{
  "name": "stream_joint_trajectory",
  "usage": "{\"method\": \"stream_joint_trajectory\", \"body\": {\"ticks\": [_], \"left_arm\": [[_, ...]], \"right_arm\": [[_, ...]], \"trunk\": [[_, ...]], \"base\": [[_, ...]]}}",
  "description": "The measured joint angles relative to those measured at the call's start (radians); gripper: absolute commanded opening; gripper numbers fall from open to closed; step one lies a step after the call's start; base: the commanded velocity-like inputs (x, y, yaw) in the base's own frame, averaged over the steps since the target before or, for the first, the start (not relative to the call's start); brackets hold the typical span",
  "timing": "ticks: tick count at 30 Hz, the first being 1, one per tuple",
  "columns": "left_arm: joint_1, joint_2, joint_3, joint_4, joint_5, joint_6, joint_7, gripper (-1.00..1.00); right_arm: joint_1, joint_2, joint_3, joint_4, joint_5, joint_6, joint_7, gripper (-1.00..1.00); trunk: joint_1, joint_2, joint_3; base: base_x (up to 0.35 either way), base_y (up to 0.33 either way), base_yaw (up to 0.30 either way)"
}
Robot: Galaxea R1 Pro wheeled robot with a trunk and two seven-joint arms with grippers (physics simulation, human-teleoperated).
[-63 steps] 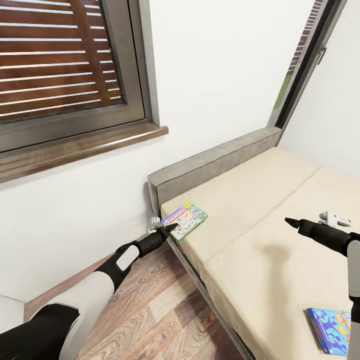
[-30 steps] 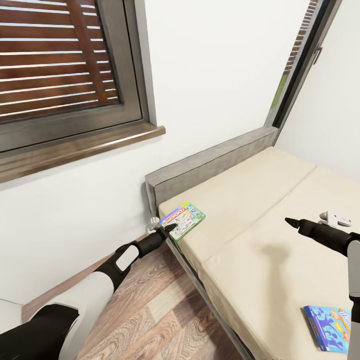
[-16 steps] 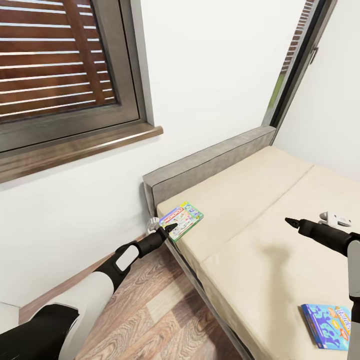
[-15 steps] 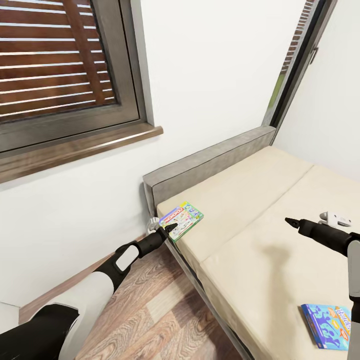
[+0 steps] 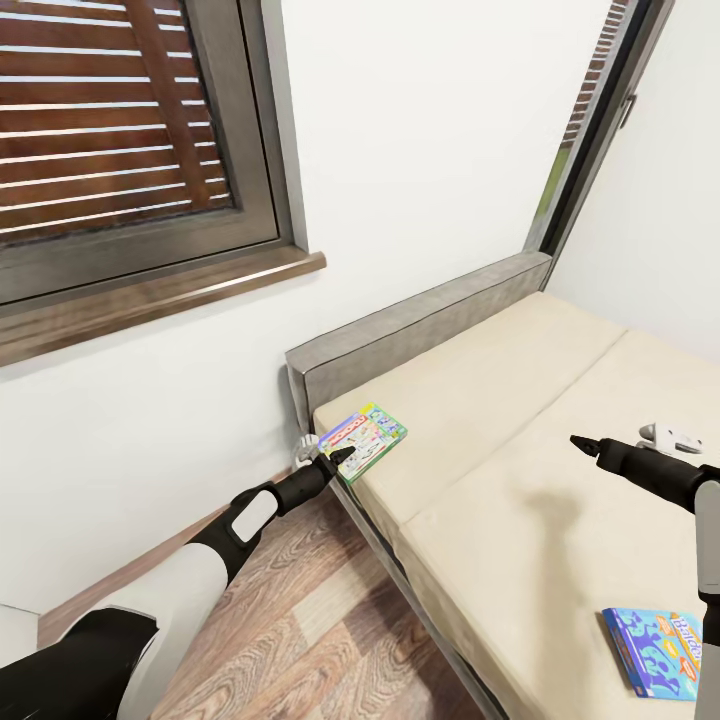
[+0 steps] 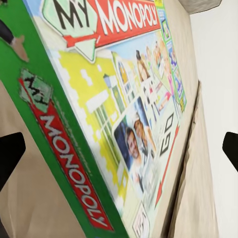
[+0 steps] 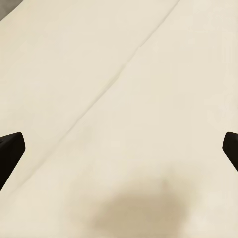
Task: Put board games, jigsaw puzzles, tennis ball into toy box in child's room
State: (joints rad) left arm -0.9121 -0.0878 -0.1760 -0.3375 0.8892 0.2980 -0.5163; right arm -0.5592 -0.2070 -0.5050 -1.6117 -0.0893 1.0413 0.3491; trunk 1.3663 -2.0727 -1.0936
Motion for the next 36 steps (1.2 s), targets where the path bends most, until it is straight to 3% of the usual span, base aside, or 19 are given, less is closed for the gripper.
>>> {"method": "stream_joint_trajectory", "body": {"ticks": [36], "left_arm": [[0.0, 0.0, 0.0, 0.0, 0.0, 0.0, 0.0, 1.0]], "right_arm": [[0.0, 0.0, 0.0, 0.0, 0.0, 0.0, 0.0, 1.0]], "trunk": [[0.0, 0.0, 0.0]], "base": [[0.0, 0.0, -0.029]]}}
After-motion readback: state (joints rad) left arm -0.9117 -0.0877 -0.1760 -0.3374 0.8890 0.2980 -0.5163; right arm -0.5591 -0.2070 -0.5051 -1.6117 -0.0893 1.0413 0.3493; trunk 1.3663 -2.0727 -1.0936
